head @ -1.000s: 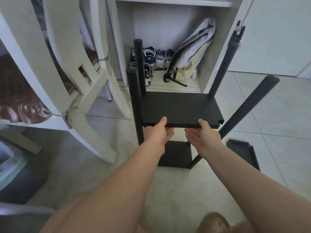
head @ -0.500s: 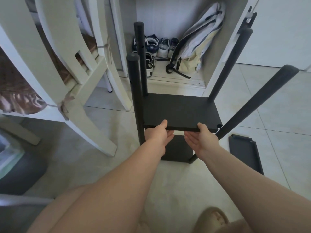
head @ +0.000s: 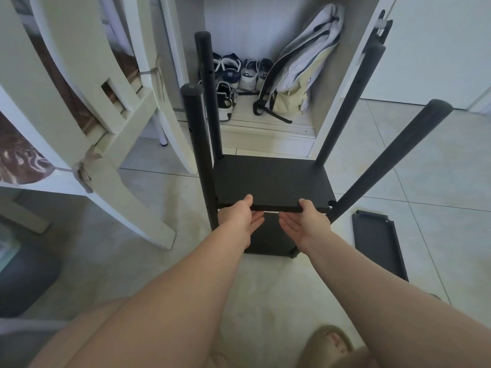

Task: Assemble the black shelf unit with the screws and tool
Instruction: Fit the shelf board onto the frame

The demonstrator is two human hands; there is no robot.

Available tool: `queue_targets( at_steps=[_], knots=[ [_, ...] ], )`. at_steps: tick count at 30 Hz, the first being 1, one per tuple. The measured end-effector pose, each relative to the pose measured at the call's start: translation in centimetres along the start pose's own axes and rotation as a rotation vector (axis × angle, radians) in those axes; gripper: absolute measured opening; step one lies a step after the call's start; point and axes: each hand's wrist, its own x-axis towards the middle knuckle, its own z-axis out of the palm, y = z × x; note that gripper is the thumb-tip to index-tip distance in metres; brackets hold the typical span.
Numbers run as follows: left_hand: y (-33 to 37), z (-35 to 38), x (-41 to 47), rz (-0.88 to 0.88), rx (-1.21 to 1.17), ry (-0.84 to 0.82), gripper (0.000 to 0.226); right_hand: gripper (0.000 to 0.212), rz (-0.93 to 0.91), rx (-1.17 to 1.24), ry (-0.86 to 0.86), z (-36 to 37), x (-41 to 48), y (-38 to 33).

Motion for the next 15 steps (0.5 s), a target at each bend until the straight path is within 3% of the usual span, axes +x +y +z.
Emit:
queue_targets(
  at_steps=[15],
  knots=[
    [-0.46, -0.41, -0.32, -0.024, -0.014, -0.052, 0.04, 0.025, 0.027, -0.025, -0.052, -0.7, 0.53, 0.5]
  ],
)
